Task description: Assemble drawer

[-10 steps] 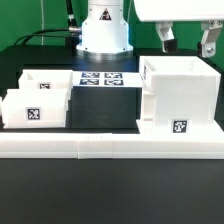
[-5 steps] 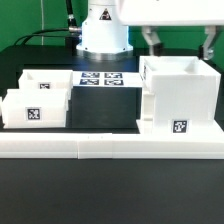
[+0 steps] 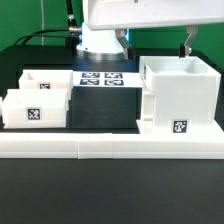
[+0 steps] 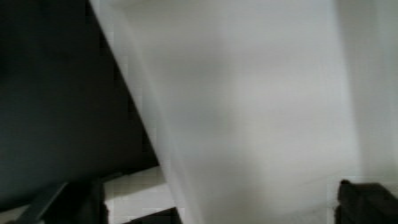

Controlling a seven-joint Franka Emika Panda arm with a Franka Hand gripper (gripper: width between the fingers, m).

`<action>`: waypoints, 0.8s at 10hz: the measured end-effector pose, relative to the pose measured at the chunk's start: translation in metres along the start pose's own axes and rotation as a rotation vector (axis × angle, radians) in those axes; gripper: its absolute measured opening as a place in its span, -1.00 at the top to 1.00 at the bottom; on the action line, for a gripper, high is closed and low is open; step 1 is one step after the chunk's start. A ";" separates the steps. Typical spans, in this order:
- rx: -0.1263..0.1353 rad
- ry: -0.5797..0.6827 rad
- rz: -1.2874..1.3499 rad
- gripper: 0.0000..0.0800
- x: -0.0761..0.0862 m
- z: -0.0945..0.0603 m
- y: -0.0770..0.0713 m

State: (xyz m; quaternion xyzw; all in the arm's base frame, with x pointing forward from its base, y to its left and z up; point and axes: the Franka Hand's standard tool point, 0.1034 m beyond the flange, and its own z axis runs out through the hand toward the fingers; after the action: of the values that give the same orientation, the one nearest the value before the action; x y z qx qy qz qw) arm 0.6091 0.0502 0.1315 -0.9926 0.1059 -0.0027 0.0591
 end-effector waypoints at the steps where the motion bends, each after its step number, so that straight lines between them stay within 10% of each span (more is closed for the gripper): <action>1: -0.001 0.000 -0.089 -0.62 0.000 0.000 0.004; 5: -0.041 0.014 -0.279 -0.62 -0.013 -0.001 0.089; 8: -0.068 0.046 -0.278 -0.62 -0.025 0.015 0.111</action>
Offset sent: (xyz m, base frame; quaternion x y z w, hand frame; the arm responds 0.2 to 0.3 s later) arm -0.0418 -0.0866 -0.0028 -0.0299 0.0070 -0.0191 0.9993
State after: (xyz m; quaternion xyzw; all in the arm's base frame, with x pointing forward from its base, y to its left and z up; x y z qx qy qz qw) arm 0.5617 -0.0510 0.1041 -0.9988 -0.0313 -0.0301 0.0219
